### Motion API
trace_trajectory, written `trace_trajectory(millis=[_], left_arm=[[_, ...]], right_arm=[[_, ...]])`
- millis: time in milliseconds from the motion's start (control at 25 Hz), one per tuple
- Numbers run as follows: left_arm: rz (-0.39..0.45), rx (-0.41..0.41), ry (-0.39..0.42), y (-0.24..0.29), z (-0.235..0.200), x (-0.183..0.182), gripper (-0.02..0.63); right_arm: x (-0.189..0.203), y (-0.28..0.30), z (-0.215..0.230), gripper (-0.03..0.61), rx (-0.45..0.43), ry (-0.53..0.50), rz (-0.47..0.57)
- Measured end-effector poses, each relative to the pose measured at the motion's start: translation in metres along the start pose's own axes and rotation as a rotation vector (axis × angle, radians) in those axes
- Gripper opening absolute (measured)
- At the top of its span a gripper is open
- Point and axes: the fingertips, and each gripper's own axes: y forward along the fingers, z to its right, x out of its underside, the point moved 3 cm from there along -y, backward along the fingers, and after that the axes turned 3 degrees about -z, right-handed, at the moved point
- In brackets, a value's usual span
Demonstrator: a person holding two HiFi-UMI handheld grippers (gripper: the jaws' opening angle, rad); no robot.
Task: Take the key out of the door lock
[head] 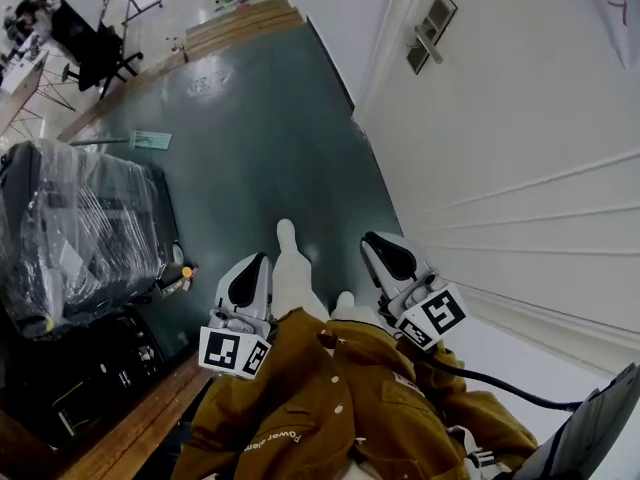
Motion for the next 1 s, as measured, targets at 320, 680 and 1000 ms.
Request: trace_trajectory(millis=[320,680,1000], left_arm=[[-0.014,0.138,0.033,0.145,-0.112,-0.074,-0.003],[-0.048,0.247,0.037,0.285,-0.141,-0.121,-0.003],[-0.074,0.301,0.004,0.393,-0.104,-0.13,-0.003]], right_arm=[[-0.069,0.154,0.097,0.034,0.105,0.004,0.048],[-0.114,0.209,0.218,0.059,0.218,0.099,0.106],[-0.14,0.187,0.353,0.121,0.402,0.067,0.087]])
